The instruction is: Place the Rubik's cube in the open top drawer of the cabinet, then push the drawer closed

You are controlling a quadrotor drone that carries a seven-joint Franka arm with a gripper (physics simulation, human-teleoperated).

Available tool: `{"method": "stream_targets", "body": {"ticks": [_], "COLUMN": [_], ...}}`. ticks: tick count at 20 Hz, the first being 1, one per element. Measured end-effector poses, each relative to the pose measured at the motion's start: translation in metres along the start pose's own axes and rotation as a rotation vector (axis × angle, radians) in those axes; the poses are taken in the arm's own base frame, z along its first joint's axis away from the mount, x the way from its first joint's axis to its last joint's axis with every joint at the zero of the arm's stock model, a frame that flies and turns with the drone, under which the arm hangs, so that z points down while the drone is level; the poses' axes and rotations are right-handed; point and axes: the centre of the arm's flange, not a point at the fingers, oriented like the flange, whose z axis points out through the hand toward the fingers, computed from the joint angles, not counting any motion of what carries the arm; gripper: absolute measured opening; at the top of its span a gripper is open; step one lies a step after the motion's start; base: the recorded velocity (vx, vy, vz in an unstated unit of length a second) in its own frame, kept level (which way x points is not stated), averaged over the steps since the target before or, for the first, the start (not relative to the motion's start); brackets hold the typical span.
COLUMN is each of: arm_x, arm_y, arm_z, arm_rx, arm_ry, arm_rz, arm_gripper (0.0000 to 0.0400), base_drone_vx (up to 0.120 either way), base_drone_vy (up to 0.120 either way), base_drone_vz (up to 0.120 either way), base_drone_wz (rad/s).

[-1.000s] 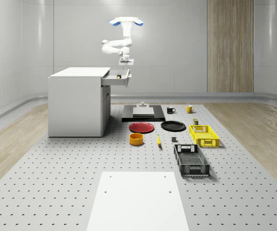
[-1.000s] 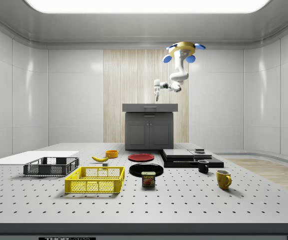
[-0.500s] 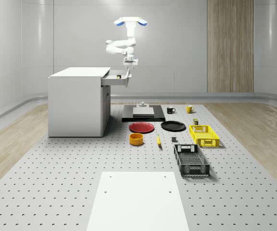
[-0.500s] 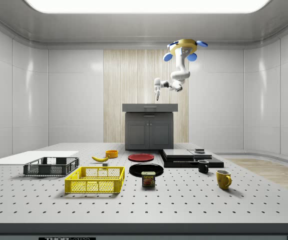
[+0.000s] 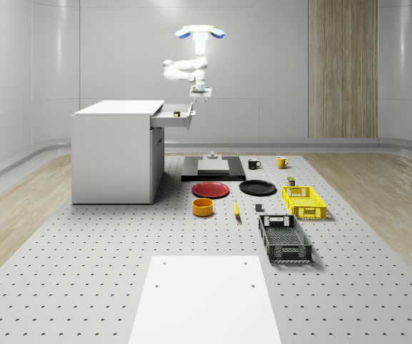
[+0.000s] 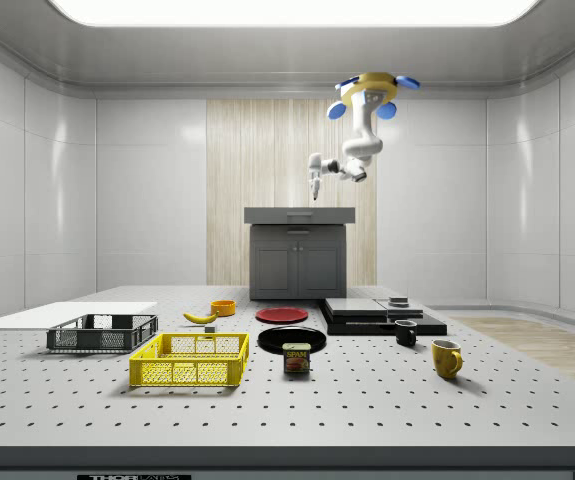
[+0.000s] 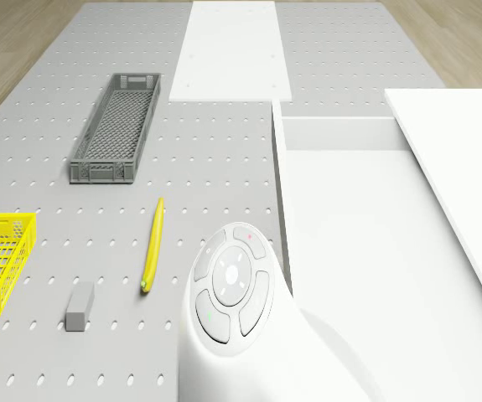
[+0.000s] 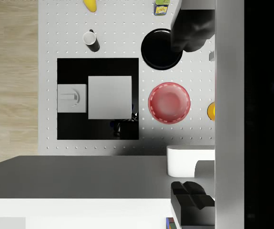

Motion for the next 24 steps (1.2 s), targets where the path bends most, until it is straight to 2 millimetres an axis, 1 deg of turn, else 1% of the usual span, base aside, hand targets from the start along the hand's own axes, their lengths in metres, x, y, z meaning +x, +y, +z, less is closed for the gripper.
{"method": "stream_targets", "body": {"ticks": [1,2,3,6,8,11,14,16,18,19,24], "arm_x": [0.002,0.002,-0.007,-0.015,-0.025,-0.043,-0.055,-0.060,-0.064,-0.065,-0.069], "arm_y": [0.002,0.007,0.004,-0.005,-0.019,-0.039,-0.052,-0.058,-0.063,-0.064,-0.069], "arm_z": [0.001,0.003,0.007,0.029,0.046,0.067,0.080,0.086,0.091,0.092,0.097], "arm_rx": [-0.013,-0.099,-0.212,-0.541,-0.709,-0.874,-0.973,-1.015,-1.044,-1.055,-1.089], "arm_ry": [0.013,0.103,0.216,0.497,0.657,0.838,0.950,0.998,1.032,1.045,1.084], "arm_rz": [-0.001,-0.011,-0.006,0.103,0.099,0.062,0.037,0.026,0.018,0.015,0.006], "arm_gripper": [0.0400,0.0400,0.0400,0.0400,0.0400,0.0400,0.0400,0.0400,0.0400,0.0400,0.0400], "base_drone_vx": [0.000,0.000,0.000,0.000,0.000,0.000,-0.013,0.000,0.000,0.000,0.000], "base_drone_vy": [0.120,0.120,0.120,0.120,0.120,0.120,0.027,0.040,0.000,-0.040,-0.120], "base_drone_vz": [0.000,0.000,0.000,-0.120,-0.120,-0.120,-0.107,-0.020,-0.120,-0.040,0.000], "base_drone_wz": [0.000,0.000,0.000,0.000,0.000,0.000,0.000,0.000,0.000,0.000,0.000]}}
